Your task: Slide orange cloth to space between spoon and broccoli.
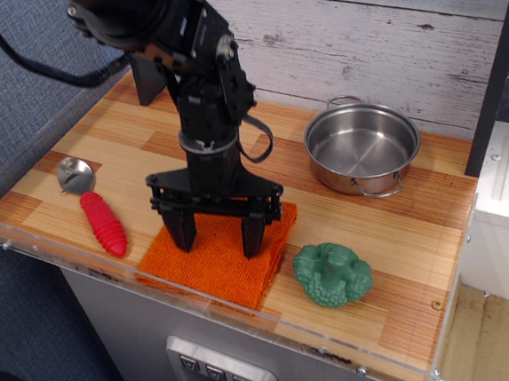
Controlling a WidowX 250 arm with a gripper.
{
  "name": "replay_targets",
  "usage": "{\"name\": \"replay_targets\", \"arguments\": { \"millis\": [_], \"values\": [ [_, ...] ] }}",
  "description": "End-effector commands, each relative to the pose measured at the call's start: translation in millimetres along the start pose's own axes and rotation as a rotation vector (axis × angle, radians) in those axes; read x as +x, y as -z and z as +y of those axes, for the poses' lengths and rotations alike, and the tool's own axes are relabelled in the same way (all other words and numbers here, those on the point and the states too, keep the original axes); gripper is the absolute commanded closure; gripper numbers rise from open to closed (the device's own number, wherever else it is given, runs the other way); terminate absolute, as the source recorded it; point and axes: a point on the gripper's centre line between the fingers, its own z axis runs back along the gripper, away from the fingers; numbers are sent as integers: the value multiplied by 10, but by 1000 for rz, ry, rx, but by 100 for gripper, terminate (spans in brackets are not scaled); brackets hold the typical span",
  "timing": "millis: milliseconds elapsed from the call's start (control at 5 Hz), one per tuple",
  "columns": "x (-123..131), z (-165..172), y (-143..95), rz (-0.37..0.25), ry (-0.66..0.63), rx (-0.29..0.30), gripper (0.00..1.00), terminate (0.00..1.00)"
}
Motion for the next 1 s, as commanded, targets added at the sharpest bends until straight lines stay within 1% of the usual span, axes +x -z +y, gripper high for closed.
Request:
{"name": "replay_targets", "arguments": {
  "millis": [0, 200, 400, 600, 800],
  "values": [
    [171, -49, -601, -124, -42, 18, 0, 0],
    [153, -38, -751, -122, -63, 27, 0, 0],
    [211, 22, -806, -121, -62, 9, 0, 0],
    [365, 56, -845, -136, -22, 15, 0, 0],
    [440, 322, -925, -135, 23, 45, 0, 0]
  ]
}}
